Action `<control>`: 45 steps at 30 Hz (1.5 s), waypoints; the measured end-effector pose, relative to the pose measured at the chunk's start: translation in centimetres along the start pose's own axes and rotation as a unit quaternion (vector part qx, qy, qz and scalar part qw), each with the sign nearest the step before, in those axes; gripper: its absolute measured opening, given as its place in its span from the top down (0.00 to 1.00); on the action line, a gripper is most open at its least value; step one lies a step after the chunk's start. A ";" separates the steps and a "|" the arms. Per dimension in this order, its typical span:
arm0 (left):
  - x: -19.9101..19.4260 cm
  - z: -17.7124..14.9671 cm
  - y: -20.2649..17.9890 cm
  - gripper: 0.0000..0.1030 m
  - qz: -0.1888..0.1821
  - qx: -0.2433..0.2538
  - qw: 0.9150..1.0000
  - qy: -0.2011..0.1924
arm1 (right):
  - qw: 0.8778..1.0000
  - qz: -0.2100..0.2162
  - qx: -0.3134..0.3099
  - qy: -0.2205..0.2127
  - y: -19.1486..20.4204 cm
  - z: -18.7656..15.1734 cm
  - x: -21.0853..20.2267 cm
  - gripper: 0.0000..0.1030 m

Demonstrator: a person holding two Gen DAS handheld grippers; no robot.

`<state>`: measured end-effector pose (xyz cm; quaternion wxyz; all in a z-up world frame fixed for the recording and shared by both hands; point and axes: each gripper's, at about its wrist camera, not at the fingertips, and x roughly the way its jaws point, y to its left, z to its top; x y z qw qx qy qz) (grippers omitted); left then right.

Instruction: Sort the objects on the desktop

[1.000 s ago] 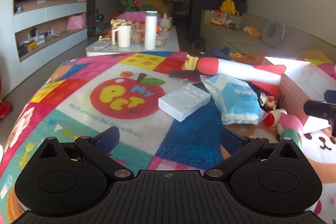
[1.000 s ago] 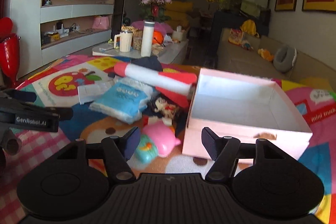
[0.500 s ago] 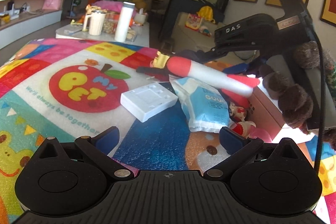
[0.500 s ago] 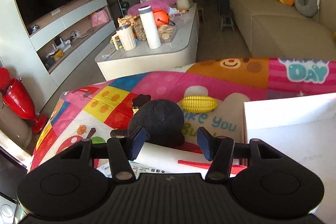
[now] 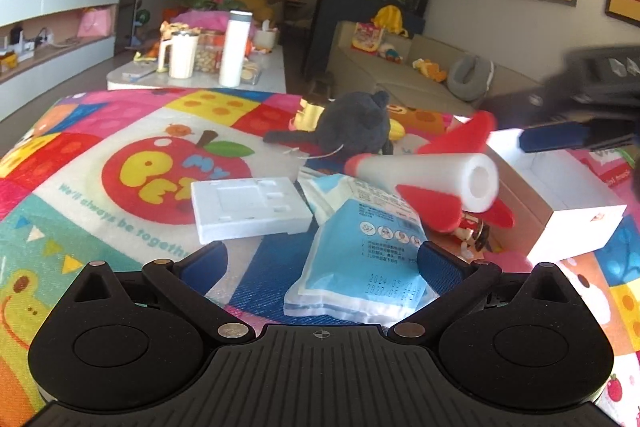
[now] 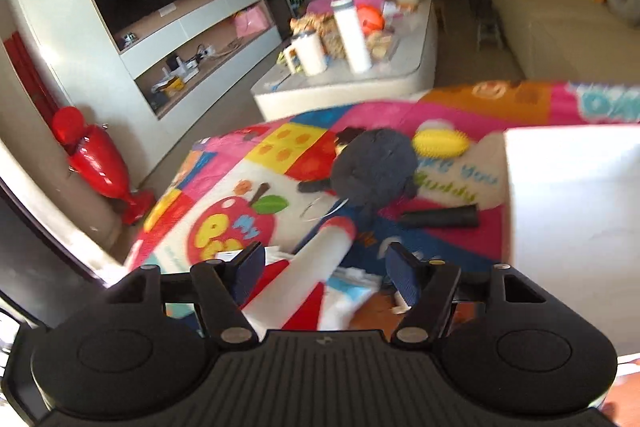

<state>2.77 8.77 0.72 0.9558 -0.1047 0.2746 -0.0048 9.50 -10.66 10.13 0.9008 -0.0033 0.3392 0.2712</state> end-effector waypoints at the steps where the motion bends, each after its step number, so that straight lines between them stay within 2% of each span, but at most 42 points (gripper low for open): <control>1: 0.0 0.2 0.1 0.00 0.018 0.008 1.000 -0.005 | 1.000 -0.015 -0.017 -0.009 -0.1 -0.8 -1.1 0.24; 4: 0.4 1.1 1.1 0.00 0.103 0.016 0.994 -0.025 | 0.997 -0.052 -0.063 -0.012 0.0 -3.5 -3.3 0.24; 6: 0.3 1.7 2.2 0.00 0.136 0.013 0.990 -0.029 | 0.991 -0.092 -0.092 -0.035 0.2 -4.9 -4.8 0.24; 7: 0.1 1.9 2.7 0.00 0.140 0.009 0.990 -0.030 | 0.986 -0.113 -0.103 -0.059 -0.2 -5.5 -5.5 0.24; 9: -1.1 2.2 3.8 0.00 0.117 0.000 0.993 -0.034 | 0.980 -0.151 -0.089 -0.099 -1.7 -5.6 -7.0 0.23; 12: -2.2 1.9 3.7 0.00 0.063 -0.001 0.998 -0.031 | 0.969 -0.203 0.020 -0.142 -7.1 -5.2 -8.5 0.05; 15: -2.4 1.0 2.3 0.00 0.007 0.016 1.000 -0.012 | 0.951 -0.240 0.131 -0.144 -13.4 -5.4 -8.3 0.02; 18: -2.4 0.0 0.3 0.00 -0.027 0.029 0.999 0.006 | 0.944 -0.223 0.199 -0.140 -17.0 -6.4 -7.2 0.02; 22: -2.4 -0.7 -1.5 0.00 -0.036 0.048 0.998 0.014 | 0.949 -0.180 0.224 -0.129 -17.1 -6.9 -5.2 0.00; 25: -2.4 -0.6 -2.1 0.00 -0.033 0.058 0.998 0.018 | 0.965 -0.104 0.208 -0.122 -15.7 -6.7 -4.6 0.00; 26: -2.5 -0.5 -2.3 0.00 -0.032 0.062 0.997 0.017 | 0.967 -0.100 0.197 -0.128 -15.0 -6.7 -4.7 0.01; 29: -2.2 0.3 -3.2 0.00 -0.037 0.067 0.997 0.011 | 0.971 -0.126 0.125 -0.163 -11.5 -6.9 -6.0 0.01; 32: -1.1 1.5 -4.8 0.00 -0.036 0.080 0.996 -0.004 | 0.976 -0.131 0.060 -0.165 -8.4 -7.5 -6.6 0.02; 34: 0.3 2.1 -5.5 0.00 -0.005 0.095 0.995 0.001 | 0.983 -0.116 0.030 -0.138 -6.7 -7.9 -6.6 0.16; 36: 1.1 2.4 -5.4 0.00 0.046 0.107 0.993 -0.002 | 0.989 -0.101 0.016 -0.108 -5.5 -8.5 -6.3 0.24; 39: 1.3 2.5 -3.5 0.00 0.109 0.112 0.988 -0.012 | 0.994 -0.083 0.001 -0.074 -3.7 -10.0 -6.0 0.25; 42: 1.0 2.8 -1.2 0.00 0.173 0.108 0.979 -0.020 | 0.995 -0.079 -0.013 -0.053 -2.6 -11.0 -5.1 0.24; 43: 0.7 2.9 -0.5 0.00 0.178 0.098 0.979 -0.020 | 0.996 -0.078 -0.014 -0.048 -2.4 -11.1 -4.6 0.25; 45: -0.4 3.2 0.6 0.00 0.153 0.074 0.985 -0.023 | 0.997 -0.069 -0.013 -0.035 -2.0 -11.3 -3.6 0.25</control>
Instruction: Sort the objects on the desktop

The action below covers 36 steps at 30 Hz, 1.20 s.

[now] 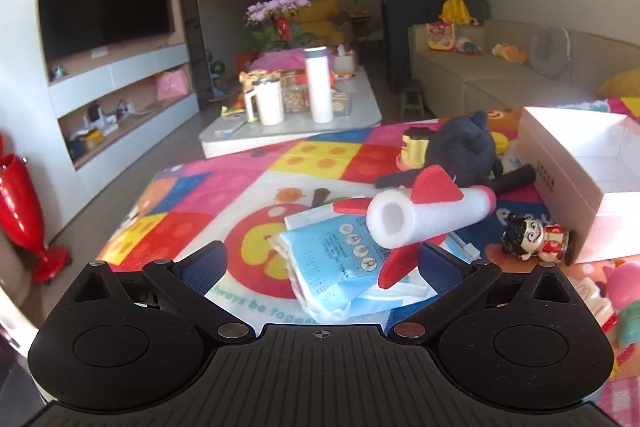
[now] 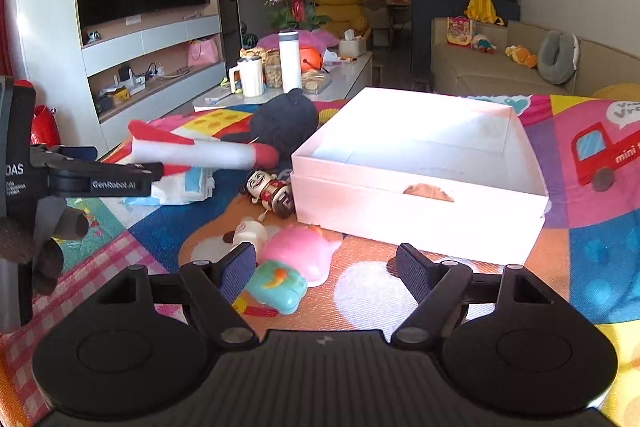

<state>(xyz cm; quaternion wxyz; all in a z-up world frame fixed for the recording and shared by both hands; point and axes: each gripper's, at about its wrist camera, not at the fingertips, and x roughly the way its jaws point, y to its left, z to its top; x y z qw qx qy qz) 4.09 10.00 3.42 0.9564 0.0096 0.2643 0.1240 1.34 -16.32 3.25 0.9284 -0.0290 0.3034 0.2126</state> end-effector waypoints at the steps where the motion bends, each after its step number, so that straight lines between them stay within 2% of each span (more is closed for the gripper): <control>1: -0.6 0.0 0.5 0.00 -0.021 -0.011 1.000 -0.004 | 1.000 0.007 0.003 0.007 -0.1 0.0 0.7 0.25; 2: -1.1 0.0 0.7 0.00 -0.042 -0.018 0.999 -0.009 | 1.000 0.011 0.007 0.015 0.1 -0.1 1.2 0.25; 3: -1.8 -0.1 0.7 0.00 -0.063 -0.022 0.998 -0.013 | 0.999 0.014 0.012 0.026 0.4 -0.2 1.8 0.32; 4: -2.4 -0.2 0.6 0.00 -0.088 -0.023 0.996 -0.019 | 0.999 0.022 0.017 0.039 0.2 -0.3 2.3 0.44; 5: -2.9 -0.4 0.3 0.00 -0.112 -0.019 0.993 -0.024 | 0.998 0.035 0.025 0.043 0.0 -0.4 2.5 0.46; 7: -3.8 -0.7 -1.0 0.00 -0.153 0.003 0.988 -0.032 | 0.998 0.042 0.020 0.042 0.0 -0.5 2.0 0.57; 9: -4.3 -1.3 -2.8 0.00 -0.173 0.032 0.984 -0.038 | 1.000 0.010 -0.007 0.027 0.0 -0.7 0.6 0.59; 11: -4.1 -1.8 -4.7 0.00 -0.194 0.066 0.979 -0.025 | 0.999 -0.029 -0.015 0.017 -0.9 -1.1 -0.5 0.59; 14: -3.1 -2.6 -7.3 0.00 -0.227 0.099 0.969 0.008 | 0.997 -0.080 0.016 0.013 -3.6 -1.9 -2.3 0.59; 18: -1.6 -3.5 -9.3 0.00 -0.250 0.119 0.960 0.027 | 0.992 -0.087 0.093 0.002 -7.2 -3.6 -4.3 0.56; 23: -0.9 -3.1 -9.5 0.00 -0.247 0.115 0.962 0.036 | 0.988 -0.086 0.129 -0.013 -8.4 -4.6 -5.1 0.51; 25: -1.0 -3.1 -9.4 0.00 -0.226 0.115 0.967 0.035 | 0.992 -0.070 0.099 -0.022 -7.2 -4.1 -5.2 0.42; 28: -1.1 -3.6 -8.5 0.00 -0.185 0.106 0.976 0.042 | 0.999 -0.031 -0.005 -0.023 -3.8 -2.8 -4.5 0.32; 32: -1.0 -3.7 -5.4 0.00 -0.177 0.042 0.982 0.050 | 0.991 0.001 -0.135 -0.020 0.1 -1.2 -2.1 0.32; 34: -0.6 -3.7 -3.9 0.00 -0.188 -0.002 0.980 0.059 | 0.985 0.007 -0.171 -0.009 1.3 -0.6 -0.3 0.32; 36: -0.1 -3.7 -2.9 0.00 -0.208 -0.035 0.975 0.066 | 0.983 0.008 -0.181 0.008 1.8 -0.1 1.6 0.32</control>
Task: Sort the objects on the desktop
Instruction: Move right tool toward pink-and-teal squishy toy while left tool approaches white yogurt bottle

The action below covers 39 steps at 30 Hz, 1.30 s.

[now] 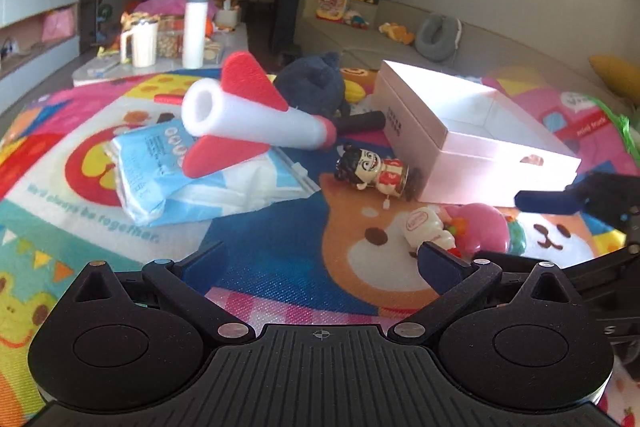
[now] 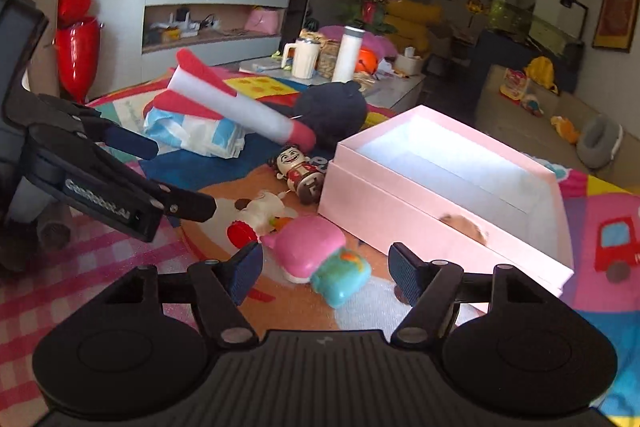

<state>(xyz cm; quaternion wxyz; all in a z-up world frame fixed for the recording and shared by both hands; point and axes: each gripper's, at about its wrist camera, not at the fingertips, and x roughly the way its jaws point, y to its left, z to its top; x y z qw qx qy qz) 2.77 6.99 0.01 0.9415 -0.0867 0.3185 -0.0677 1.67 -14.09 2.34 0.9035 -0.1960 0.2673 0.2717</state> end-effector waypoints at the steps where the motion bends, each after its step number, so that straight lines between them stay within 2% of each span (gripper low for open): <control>1: 0.0 0.0 0.4 0.00 -0.009 -0.012 1.000 0.002 | 1.000 0.002 0.003 0.010 0.0 0.2 1.0 0.32; 2: 0.0 0.0 0.6 0.00 -0.014 -0.019 1.000 0.001 | 1.000 0.005 0.011 0.019 -0.1 0.2 1.6 0.33; 3: -0.1 0.0 0.7 0.00 -0.018 -0.022 1.000 -0.002 | 0.999 0.005 0.024 0.028 -0.3 0.2 2.0 0.43; 4: -0.2 -0.1 0.6 0.00 -0.023 -0.022 0.999 -0.005 | 0.999 -0.003 0.035 0.028 -0.6 0.0 1.8 0.47; 7: -0.4 -0.2 0.2 0.00 -0.033 -0.008 0.999 -0.011 | 0.997 -0.019 0.069 0.028 -1.7 -0.8 -0.1 0.49; 10: -0.2 -0.1 -1.5 0.00 -0.053 0.044 0.998 -0.006 | 0.993 -0.060 0.094 0.022 -2.9 -2.6 -3.1 0.49; 14: 1.0 0.0 -5.0 0.00 -0.083 0.141 0.987 0.006 | 0.984 -0.144 0.100 0.029 -3.8 -5.3 -5.5 0.49; 16: 1.9 0.3 -6.3 0.00 -0.089 0.169 0.982 0.007 | 0.979 -0.157 0.123 0.040 -4.4 -6.3 -5.9 0.49; 18: 2.9 0.8 -6.9 0.00 -0.091 0.178 0.980 0.012 | 0.975 -0.149 0.159 0.045 -5.2 -7.1 -6.0 0.48; 20: 3.9 1.3 -7.0 0.00 -0.099 0.173 0.980 0.023 | 0.971 -0.153 0.180 0.034 -5.5 -7.3 -6.3 0.37; 22: 4.6 1.6 -6.9 0.00 -0.118 0.163 0.979 0.036 | 0.968 -0.154 0.200 0.011 -5.9 -7.5 -7.0 0.12; 23: 4.6 1.6 -6.9 0.00 -0.128 0.160 0.978 0.040 | 0.967 -0.148 0.208 0.007 -6.1 -7.6 -7.1 0.09; 30: 2.3 -0.3 -9.1 0.00 -0.187 0.184 0.964 0.051 | 0.953 -0.118 0.279 0.029 -8.3 -8.3 -6.4 0.04; 34: 0.2 -2.2 -10.2 0.00 -0.207 0.191 0.958 0.060 | 0.953 -0.117 0.277 0.025 -8.0 -8.3 -6.5 0.00; 39: -2.1 -3.5 -11.2 0.00 -0.241 0.204 0.947 0.056 | 0.953 -0.116 0.277 0.037 -8.1 -8.2 -6.1 0.00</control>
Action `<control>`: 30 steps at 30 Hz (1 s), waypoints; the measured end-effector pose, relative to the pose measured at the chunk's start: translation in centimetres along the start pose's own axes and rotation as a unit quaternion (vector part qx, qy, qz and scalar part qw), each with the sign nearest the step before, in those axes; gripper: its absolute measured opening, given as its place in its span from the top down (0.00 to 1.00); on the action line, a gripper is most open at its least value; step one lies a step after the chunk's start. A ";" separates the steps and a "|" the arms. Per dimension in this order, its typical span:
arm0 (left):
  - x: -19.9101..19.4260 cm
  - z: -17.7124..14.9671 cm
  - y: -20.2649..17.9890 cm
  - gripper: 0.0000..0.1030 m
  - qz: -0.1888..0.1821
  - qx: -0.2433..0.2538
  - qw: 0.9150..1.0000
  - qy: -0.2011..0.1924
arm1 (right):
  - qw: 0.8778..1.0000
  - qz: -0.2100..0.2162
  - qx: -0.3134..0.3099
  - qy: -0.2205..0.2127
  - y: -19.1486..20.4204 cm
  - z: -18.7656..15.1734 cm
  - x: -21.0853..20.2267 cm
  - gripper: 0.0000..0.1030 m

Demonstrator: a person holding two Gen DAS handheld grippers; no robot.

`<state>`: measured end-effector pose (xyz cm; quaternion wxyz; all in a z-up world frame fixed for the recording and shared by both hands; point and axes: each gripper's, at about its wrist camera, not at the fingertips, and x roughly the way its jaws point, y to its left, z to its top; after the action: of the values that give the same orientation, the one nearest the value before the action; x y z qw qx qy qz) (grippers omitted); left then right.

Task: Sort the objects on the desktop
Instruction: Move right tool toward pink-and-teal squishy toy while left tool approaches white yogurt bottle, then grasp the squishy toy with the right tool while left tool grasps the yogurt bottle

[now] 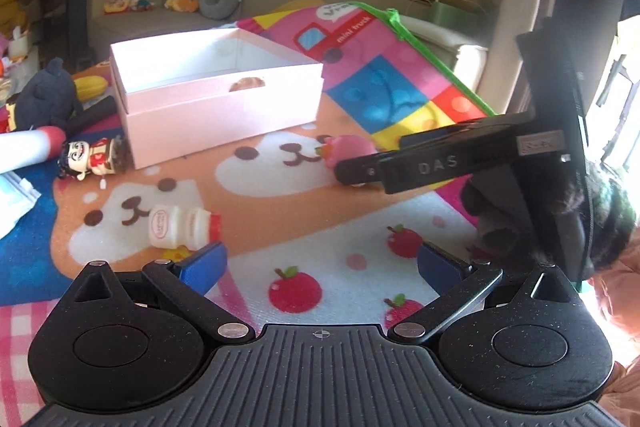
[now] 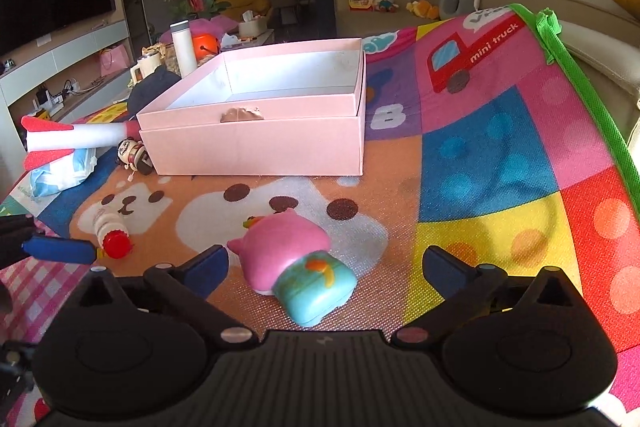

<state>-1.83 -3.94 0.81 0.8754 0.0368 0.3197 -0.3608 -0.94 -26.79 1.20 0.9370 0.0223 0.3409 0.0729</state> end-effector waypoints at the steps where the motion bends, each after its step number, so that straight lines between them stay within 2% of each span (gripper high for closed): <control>1: -0.2 0.0 -0.3 0.00 0.011 0.009 1.000 -0.003 | 1.000 0.001 0.006 0.009 -0.2 0.1 0.3 0.00; 3: -0.1 0.1 -0.4 0.00 0.067 0.022 0.998 -0.005 | 1.000 0.004 0.014 0.020 -0.5 0.2 0.7 0.00; 5: 0.2 0.3 0.3 0.00 0.136 0.016 0.991 -0.001 | 1.000 0.003 0.012 0.021 -0.4 0.1 0.7 0.00; 7: 0.5 0.4 1.7 0.00 0.166 -0.011 0.986 0.001 | 1.000 0.002 0.011 0.021 -0.3 0.1 0.7 0.00; 9: 0.4 0.4 2.9 0.00 0.170 -0.037 0.985 0.000 | 1.000 0.006 0.016 0.022 -0.5 0.1 0.6 0.00; 11: 0.6 0.6 3.3 0.00 0.172 -0.043 0.984 -0.002 | 1.000 0.010 0.016 0.026 -0.5 0.1 0.5 0.00; 15: 1.4 1.1 2.9 0.00 0.176 -0.028 0.984 -0.005 | 0.999 -0.001 -0.022 0.040 0.5 0.1 0.8 0.00; 17: 1.8 1.3 2.4 0.04 0.175 -0.019 0.984 -0.007 | 0.999 0.010 -0.029 0.039 0.6 0.0 0.7 0.00; 19: 2.3 1.4 2.2 0.23 0.176 -0.012 0.984 -0.003 | 0.998 0.030 -0.031 0.037 0.6 -0.1 0.4 0.00; 23: 2.7 1.2 2.1 0.29 0.179 -0.022 0.984 -0.001 | 0.998 0.040 -0.031 0.031 0.6 -0.2 0.1 0.00; 24: 2.5 1.2 2.1 0.35 0.179 -0.025 0.984 -0.005 | 0.998 0.042 -0.033 0.025 0.7 -0.2 -0.1 0.00; 28: 1.5 0.5 2.1 0.33 0.161 -0.037 0.986 -0.008 | 0.996 0.063 -0.069 0.004 1.7 -0.6 -1.1 0.00; 30: 1.0 0.0 1.9 0.26 0.158 -0.036 0.987 -0.009 | 0.993 0.081 -0.091 -0.002 2.6 -0.9 -1.7 0.00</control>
<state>-0.07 -3.18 -0.06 0.9250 0.0518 0.3148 -0.2063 -3.07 -24.50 1.83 0.9267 -0.0358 0.3284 0.1793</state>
